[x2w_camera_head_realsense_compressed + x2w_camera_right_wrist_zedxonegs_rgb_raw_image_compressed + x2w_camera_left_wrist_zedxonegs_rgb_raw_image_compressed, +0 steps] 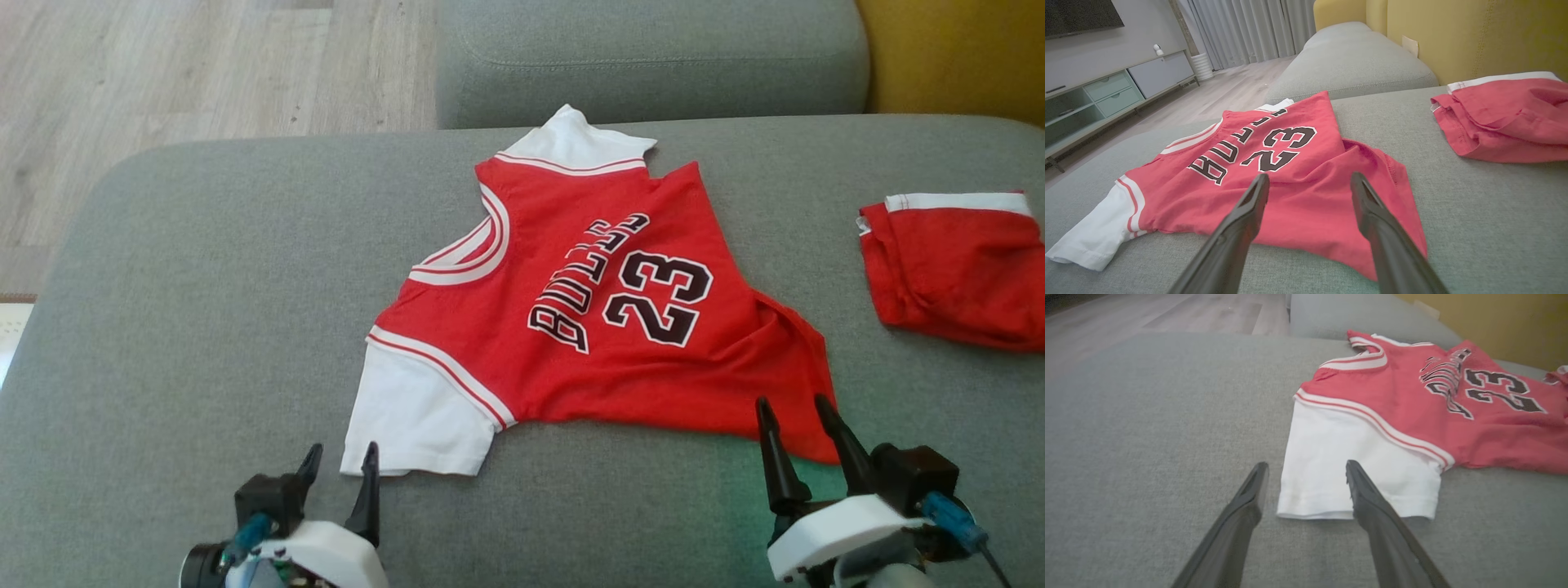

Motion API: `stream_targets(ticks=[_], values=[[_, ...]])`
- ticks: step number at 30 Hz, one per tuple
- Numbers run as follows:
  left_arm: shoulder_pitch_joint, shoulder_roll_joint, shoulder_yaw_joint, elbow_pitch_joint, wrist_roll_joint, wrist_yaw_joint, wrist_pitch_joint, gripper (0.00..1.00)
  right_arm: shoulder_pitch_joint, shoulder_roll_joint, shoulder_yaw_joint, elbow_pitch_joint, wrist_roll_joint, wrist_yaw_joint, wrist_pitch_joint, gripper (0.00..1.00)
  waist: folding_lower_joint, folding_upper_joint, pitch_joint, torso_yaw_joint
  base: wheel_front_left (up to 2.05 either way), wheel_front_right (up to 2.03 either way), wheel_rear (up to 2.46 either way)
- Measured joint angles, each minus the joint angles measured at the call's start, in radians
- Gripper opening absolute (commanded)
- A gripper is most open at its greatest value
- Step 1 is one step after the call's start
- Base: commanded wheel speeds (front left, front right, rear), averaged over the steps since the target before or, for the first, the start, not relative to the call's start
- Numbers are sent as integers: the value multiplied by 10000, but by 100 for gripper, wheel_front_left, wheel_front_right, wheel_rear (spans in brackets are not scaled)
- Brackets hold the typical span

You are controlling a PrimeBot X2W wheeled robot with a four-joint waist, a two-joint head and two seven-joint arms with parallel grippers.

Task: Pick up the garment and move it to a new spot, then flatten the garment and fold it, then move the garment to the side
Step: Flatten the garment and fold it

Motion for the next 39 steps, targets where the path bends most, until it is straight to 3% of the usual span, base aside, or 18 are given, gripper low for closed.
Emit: stream_targets(ticks=[7, 27, 28, 29, 30, 39], values=[[-616, 63, -31, 1080, 17, 226, 311, 100, 0, 2, 27, -92, 0, 0, 84, 100, 0, 0, 73, -22, 0, 0, 0], [-1608, 163, -224, 2615, -104, 205, 1726, 100, -18, 4, 75, -148, -2, 0, 188, 100, 0, 0, 417, -463, 0, 0, 0], [-1656, 173, -238, 2644, -136, 127, 1770, 86, -20, 4, 69, -148, -2, 0, 188, 100, 0, 0, 431, -465, 0, 0, 0], [-1702, 184, -244, 2654, -163, 111, 1806, 35, -25, 4, 63, -146, -2, 0, 188, 100, 0, 0, 444, -461, 0, 0, 0], [-1735, 198, -249, 2661, -165, 81, 1812, 0, -31, 4, 46, -142, -2, 0, 188, 100, 0, 0, 452, -453, 0, 0, 0], [-1683, 198, -272, 2431, -360, 56, 966, 0, -47, 4, -153, 40, -19, 0, 186, 100, 0, 0, 335, -378, 0, 0, 0]])
